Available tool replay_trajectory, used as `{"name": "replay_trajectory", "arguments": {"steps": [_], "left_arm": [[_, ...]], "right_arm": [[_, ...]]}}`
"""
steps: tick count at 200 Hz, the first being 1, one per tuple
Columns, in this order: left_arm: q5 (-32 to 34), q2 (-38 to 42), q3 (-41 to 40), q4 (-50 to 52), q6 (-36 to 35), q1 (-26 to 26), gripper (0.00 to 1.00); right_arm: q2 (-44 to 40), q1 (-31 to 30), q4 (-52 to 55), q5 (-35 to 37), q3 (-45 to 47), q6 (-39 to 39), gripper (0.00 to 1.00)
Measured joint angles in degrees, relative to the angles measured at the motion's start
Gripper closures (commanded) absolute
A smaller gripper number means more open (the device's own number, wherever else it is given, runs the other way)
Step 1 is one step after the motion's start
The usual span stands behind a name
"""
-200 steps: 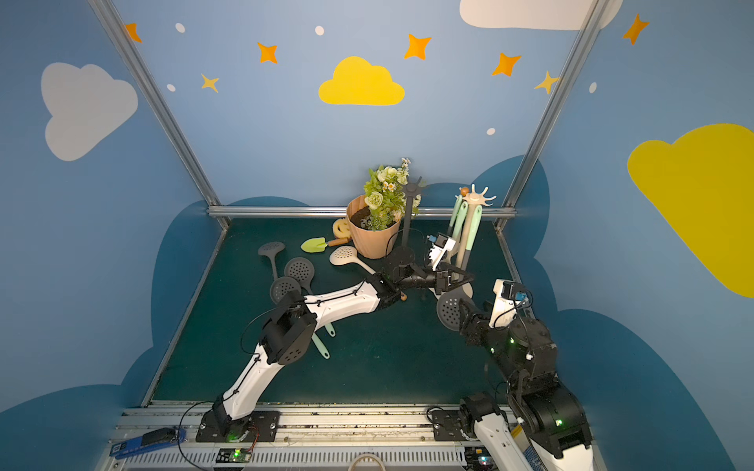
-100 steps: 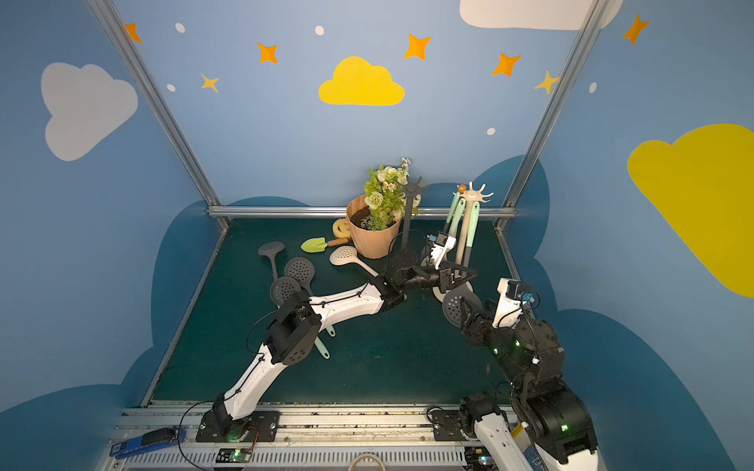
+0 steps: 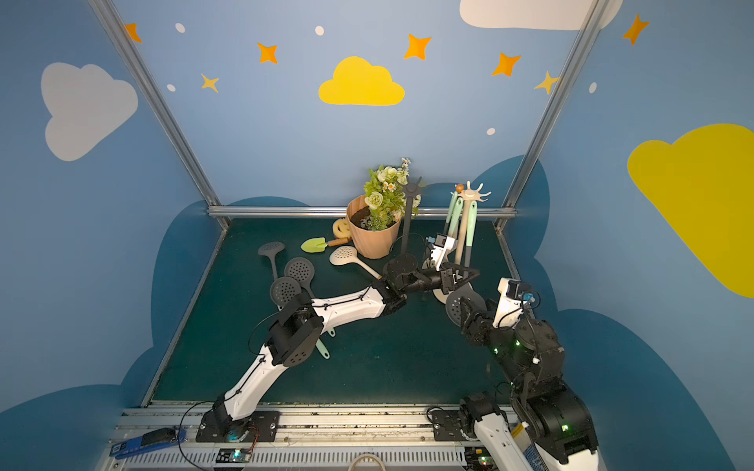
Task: Hang the skimmer on the kitchen utensil rack
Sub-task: Hang the skimmer on the rack.
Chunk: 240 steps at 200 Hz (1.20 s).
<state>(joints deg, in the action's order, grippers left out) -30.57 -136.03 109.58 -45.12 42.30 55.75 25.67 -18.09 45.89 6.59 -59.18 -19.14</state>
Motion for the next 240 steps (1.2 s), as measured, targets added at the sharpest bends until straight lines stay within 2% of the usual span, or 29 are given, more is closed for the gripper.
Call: {"name": "replay_trajectory", "arguments": {"steps": [115,198,224,240], "left_arm": [[1.5,-1.7,1.3,-0.1,1.6,0.3,0.96],[1.8,-1.8,3.1,12.3,1.7,0.2,0.66],[2.4,-1.8,3.1,15.7,1.9,-0.3,0.53],[2.5,-1.8,3.1,18.5,2.0,-0.6,0.41]], "right_arm": [[0.9,0.0,0.1,0.5,-0.8,-0.4,0.34],[1.5,0.0,0.3,0.4,-1.3,-0.3,0.32],[1.8,0.0,0.2,0.4,-1.8,-0.3,0.31],[2.3,0.0,0.2,0.4,-1.8,-0.1,0.30]]}}
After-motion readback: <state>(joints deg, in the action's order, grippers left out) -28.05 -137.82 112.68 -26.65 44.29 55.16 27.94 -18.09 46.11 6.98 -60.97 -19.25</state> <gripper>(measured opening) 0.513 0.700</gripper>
